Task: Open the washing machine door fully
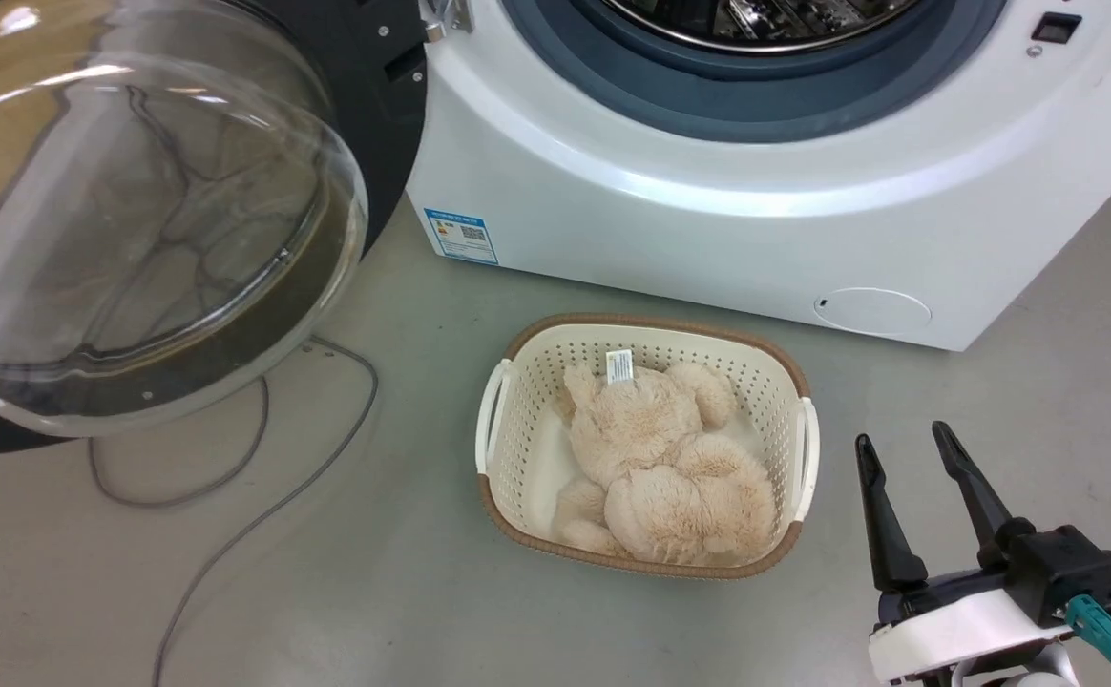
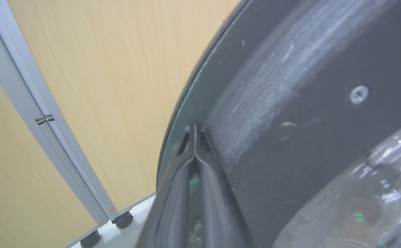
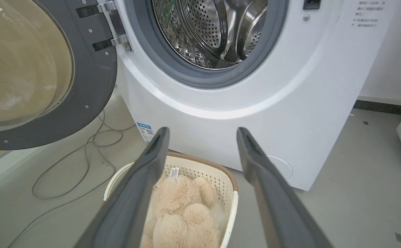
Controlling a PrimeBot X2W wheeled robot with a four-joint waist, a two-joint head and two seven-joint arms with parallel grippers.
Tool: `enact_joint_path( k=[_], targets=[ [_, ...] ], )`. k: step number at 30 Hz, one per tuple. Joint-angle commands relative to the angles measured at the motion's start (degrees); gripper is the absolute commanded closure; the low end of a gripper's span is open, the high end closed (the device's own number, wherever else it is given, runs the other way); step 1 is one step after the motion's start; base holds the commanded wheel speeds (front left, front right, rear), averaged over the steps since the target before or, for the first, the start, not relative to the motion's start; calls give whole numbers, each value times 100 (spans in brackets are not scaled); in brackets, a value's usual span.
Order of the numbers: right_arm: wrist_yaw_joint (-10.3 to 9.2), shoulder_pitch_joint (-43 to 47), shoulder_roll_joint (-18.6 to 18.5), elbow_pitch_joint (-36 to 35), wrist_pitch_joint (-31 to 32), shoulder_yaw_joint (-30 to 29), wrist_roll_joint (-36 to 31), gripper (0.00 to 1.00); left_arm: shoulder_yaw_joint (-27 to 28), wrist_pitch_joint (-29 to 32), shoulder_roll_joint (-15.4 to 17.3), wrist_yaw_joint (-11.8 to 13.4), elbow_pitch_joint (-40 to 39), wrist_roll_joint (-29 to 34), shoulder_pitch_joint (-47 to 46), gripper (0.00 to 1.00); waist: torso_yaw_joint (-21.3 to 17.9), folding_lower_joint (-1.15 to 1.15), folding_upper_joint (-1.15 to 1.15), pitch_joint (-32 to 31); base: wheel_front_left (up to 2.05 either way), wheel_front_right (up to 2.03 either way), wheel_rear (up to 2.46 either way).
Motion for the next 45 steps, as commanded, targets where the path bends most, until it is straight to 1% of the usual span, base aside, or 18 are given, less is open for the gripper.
enact_joint_path(
  k=[1, 8, 14, 26, 31, 39, 45],
  targets=[
    [5, -90, 13, 18, -25, 9, -40, 0, -164, 17, -149, -130, 55, 54, -204, 100, -16, 0, 0, 17, 0, 0, 0],
    [5, -166, 13, 47, -25, 26, -48, 0, -243, 17, 44, -177, 580, 103, -699, 100, -83, 0, 0, 103, 0, 0, 0],
    [5, -179, 13, 64, -25, 14, -6, 0, -204, 17, 0, -215, 465, 133, -689, 100, -111, 0, 0, 64, 0, 0, 0],
    [5, 44, 13, 88, -25, -94, 139, 0, 54, 17, -503, -316, -624, 356, 223, 100, 11, 0, 0, -388, 0, 0, 0],
    [5, 149, 13, 115, -25, -76, 215, 0, 109, 17, -643, -383, -1002, 472, 599, 100, 18, 0, 0, -612, 0, 0, 0],
    [5, 354, 13, 88, -25, -84, 322, 0, -18, 17, -924, -534, -1682, 635, 1155, 100, -31, 0, 0, -968, 0, 0, 0],
    [5, 507, 13, -14, -25, -153, 354, 0, -197, 17, -1289, -600, -2323, 730, 1702, 100, -130, 0, 0, -1220, 0, 0, 0]
  ],
)
